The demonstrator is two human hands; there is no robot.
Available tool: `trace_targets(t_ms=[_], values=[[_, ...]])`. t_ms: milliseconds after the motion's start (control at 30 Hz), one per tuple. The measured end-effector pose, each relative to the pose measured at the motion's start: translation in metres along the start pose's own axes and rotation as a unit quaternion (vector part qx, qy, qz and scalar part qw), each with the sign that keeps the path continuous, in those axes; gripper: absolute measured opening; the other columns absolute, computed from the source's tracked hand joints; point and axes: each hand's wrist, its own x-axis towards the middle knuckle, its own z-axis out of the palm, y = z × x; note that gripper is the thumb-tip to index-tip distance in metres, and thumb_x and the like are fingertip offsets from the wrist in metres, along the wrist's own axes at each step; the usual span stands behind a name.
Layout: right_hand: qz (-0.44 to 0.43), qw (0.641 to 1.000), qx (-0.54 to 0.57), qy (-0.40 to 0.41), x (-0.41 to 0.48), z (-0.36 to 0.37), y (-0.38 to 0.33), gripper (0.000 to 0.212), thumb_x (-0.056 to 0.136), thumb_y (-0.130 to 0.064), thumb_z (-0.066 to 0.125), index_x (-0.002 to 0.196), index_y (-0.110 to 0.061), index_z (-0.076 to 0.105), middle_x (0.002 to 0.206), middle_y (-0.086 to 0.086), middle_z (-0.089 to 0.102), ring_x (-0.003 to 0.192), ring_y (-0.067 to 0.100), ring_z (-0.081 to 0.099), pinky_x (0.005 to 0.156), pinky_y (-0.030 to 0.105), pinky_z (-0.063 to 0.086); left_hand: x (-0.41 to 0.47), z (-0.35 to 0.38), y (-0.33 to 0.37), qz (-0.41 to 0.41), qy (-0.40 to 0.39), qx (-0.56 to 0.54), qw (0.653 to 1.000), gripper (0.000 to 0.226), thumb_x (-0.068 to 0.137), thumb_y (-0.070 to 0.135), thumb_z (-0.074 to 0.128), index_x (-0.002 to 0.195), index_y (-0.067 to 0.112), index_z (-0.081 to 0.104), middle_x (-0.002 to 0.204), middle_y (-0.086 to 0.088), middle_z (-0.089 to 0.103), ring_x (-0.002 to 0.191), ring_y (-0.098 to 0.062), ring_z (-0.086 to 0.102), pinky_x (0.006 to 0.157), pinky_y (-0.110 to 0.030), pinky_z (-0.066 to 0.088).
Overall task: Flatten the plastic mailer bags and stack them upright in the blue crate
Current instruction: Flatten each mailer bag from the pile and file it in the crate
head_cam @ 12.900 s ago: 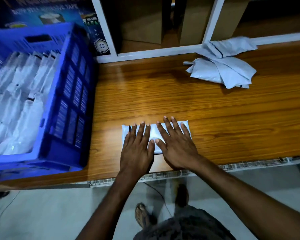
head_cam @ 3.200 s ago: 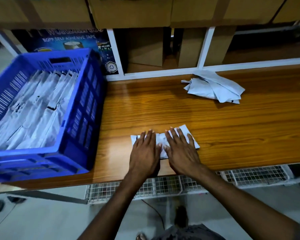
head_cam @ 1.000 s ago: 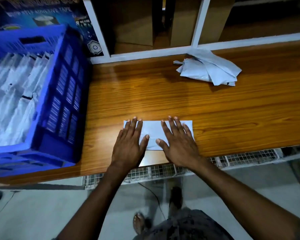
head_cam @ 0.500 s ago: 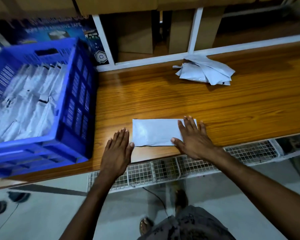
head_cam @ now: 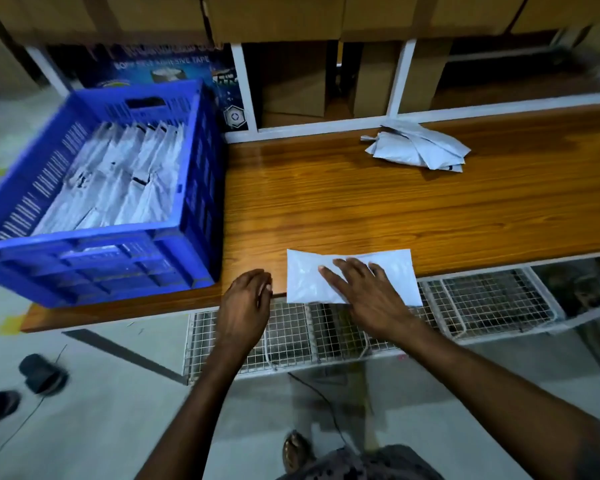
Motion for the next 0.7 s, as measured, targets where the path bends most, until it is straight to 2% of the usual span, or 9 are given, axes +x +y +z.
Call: trace_targets(t_ms=[33,67,133,200,300,333,500,567,700], values=[[-0.006,1.0,0.004,0.016,-0.006,0.0,-0.004,0.092,0.08,-0.011,0.062,0.161,-0.026,0.021,0.16,0.01,0.036,0.143,0.035,0.037,0.105,0.051,0.04,-0.005,-0.005,0.003,-0.008,0.018,-0.008,1.0,0.03,0.103,0.028,0.052,0.123,0.015,0.07,0.127,-0.004,0.068,0.112,-0.026,0.066,0.091,-0.036,0.054],[-0.007,0.999,0.013,0.036,-0.014,-0.002,-0.009,0.097,0.07,0.0,0.063,0.158,-0.023,0.031,0.154,0.011,0.044,0.138,0.035,0.045,0.098,0.047,0.045,-0.011,-0.012,0.008,-0.016,0.041,-0.013,0.999,0.025,0.103,0.027,0.056,0.123,0.02,0.07,0.124,0.0,0.069,0.105,-0.024,0.068,0.083,-0.035,0.054],[-0.006,0.996,0.026,0.081,-0.029,-0.012,-0.018,0.097,0.062,0.008,0.063,0.153,-0.018,0.042,0.147,0.01,0.053,0.131,0.033,0.053,0.088,0.042,0.05,-0.026,-0.031,0.018,-0.028,0.096,-0.013,0.995,0.023,0.101,0.023,0.061,0.122,0.027,0.069,0.117,0.005,0.07,0.093,-0.02,0.068,0.07,-0.032,0.049],[-0.007,0.991,0.057,0.124,-0.038,-0.024,-0.026,0.095,0.062,0.011,0.058,0.152,-0.017,0.045,0.145,0.01,0.056,0.128,0.033,0.055,0.085,0.042,0.055,-0.038,-0.054,0.027,-0.049,0.152,-0.015,0.987,0.025,0.099,0.019,0.063,0.12,0.03,0.069,0.109,0.006,0.072,0.086,-0.019,0.067,0.065,-0.031,0.044],[-0.023,0.982,0.075,0.17,-0.042,-0.058,-0.044,0.087,0.068,0.001,0.038,0.153,-0.016,0.042,0.148,0.01,0.053,0.131,0.032,0.053,0.089,0.044,0.055,-0.05,-0.088,0.033,-0.037,0.224,-0.018,0.974,0.023,0.098,0.017,0.062,0.116,0.029,0.07,0.104,0.008,0.072,0.087,-0.019,0.067,0.07,-0.033,0.046],[-0.033,0.979,0.075,0.187,-0.039,-0.07,-0.052,0.086,0.069,0.0,0.036,0.154,-0.015,0.041,0.149,0.011,0.052,0.132,0.032,0.052,0.091,0.044,0.053,-0.05,-0.099,0.031,-0.026,0.244,-0.008,0.97,0.022,0.098,0.017,0.061,0.115,0.027,0.07,0.104,0.007,0.071,0.089,-0.019,0.066,0.073,-0.033,0.047],[-0.066,0.955,0.095,0.272,-0.013,-0.132,-0.104,0.077,0.079,0.011,0.054,0.152,-0.013,0.045,0.146,0.011,0.055,0.131,0.03,0.053,0.093,0.047,0.052,-0.028,-0.152,0.009,0.003,0.331,0.011,0.944,0.016,0.099,0.013,0.065,0.112,0.016,0.073,0.108,-0.002,0.073,0.102,-0.025,0.066,0.086,-0.039,0.05],[-0.083,0.944,0.103,0.302,0.006,-0.156,-0.126,0.072,0.083,0.008,0.051,0.151,-0.014,0.046,0.144,0.01,0.057,0.129,0.029,0.055,0.093,0.046,0.052,-0.014,-0.174,-0.005,0.015,0.352,0.013,0.936,0.015,0.099,0.015,0.064,0.111,0.015,0.073,0.108,-0.003,0.073,0.103,-0.026,0.065,0.087,-0.04,0.05],[-0.092,0.915,0.156,0.362,0.062,-0.207,-0.176,0.067,0.084,-0.005,0.038,0.149,-0.014,0.05,0.141,0.007,0.06,0.123,0.029,0.059,0.089,0.04,0.054,0.021,-0.223,-0.053,0.009,0.369,0.019,0.929,0.016,0.097,0.013,0.064,0.109,0.018,0.072,0.109,0.0,0.073,0.104,-0.023,0.06,0.087,-0.034,0.044]])
